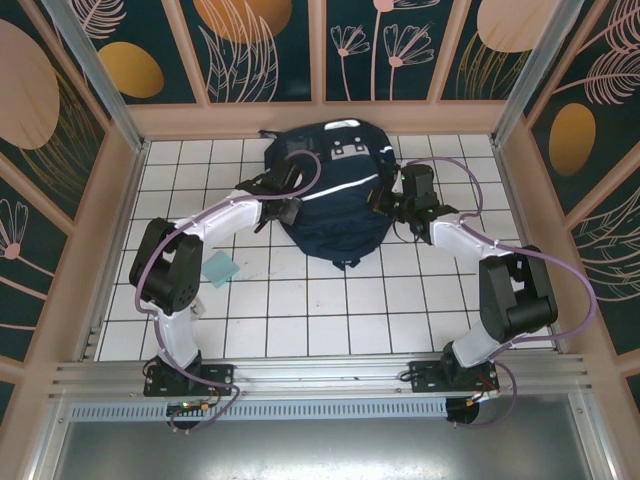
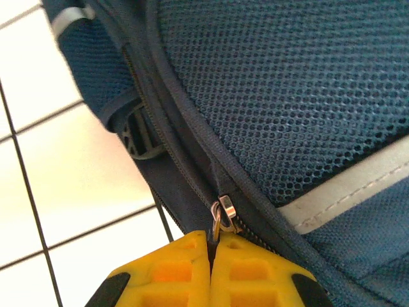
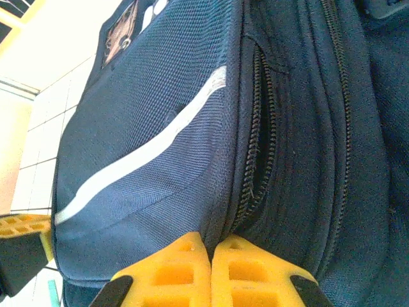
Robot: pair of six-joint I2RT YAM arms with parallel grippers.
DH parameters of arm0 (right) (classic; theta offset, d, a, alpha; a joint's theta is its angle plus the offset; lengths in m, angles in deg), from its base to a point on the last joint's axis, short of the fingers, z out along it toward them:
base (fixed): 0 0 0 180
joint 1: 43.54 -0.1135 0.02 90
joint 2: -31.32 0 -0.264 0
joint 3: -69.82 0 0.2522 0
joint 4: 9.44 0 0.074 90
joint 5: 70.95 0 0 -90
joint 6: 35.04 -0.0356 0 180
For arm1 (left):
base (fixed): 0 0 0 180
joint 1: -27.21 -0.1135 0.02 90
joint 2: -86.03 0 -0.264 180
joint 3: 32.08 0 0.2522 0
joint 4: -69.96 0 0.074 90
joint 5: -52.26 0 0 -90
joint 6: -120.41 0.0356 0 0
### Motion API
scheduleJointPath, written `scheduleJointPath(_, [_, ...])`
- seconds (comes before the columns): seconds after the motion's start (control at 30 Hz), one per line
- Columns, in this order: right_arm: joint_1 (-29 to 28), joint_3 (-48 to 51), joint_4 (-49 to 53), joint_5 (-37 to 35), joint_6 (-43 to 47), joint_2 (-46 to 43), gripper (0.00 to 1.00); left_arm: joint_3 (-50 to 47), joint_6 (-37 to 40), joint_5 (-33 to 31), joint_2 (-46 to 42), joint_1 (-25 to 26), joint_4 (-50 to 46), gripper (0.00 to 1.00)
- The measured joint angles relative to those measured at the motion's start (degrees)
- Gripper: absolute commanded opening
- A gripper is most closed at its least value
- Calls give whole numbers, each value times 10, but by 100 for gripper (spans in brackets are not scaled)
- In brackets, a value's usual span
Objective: Pack the student bag
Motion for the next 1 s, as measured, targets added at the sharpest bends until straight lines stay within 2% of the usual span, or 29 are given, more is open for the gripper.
scheduleJointPath(0.1, [2,-5,0,0,4,2,0,1,0,-6,2,-2,17,12])
scheduleJointPath(0.13, [2,-7,0,1,5,2,0,1,0,-8,2,-2,19,21])
scheduleJointPath(0.17, [2,-8,0,1,6,2,0,1,-1,-12,2,-3,19,37])
scheduleJointPath(0.2, [3,-10,0,1,6,2,0,1,-7,-21,2,-5,19,43])
scheduleJointPath(0.23, [6,-10,0,1,6,2,5,1,-11,-27,2,-12,18,50])
scheduleJointPath(0.33, [24,-11,4,1,7,2,44,1,-38,-53,-2,-40,5,90])
scheduleJointPath(0.37, [30,-11,5,3,7,1,54,0,-50,-59,-6,-49,-3,99])
scheduleJointPath(0.43, [34,-11,5,3,7,-3,66,-6,-75,-67,-24,-61,-16,99])
scheduleJointPath(0.53, [30,-14,10,8,8,-14,90,-20,-113,-68,-66,-61,-33,99])
scheduleJointPath(0.6, [26,-17,16,11,9,-24,99,-30,-143,-70,-99,-58,-45,99])
scheduleJointPath(0.77, [5,-26,31,4,6,-43,99,-57,-207,-64,-150,-56,-73,99])
scheduleJointPath(1.0, [-34,-27,51,-25,6,-46,99,-191,-325,-37,-213,-61,-108,99])
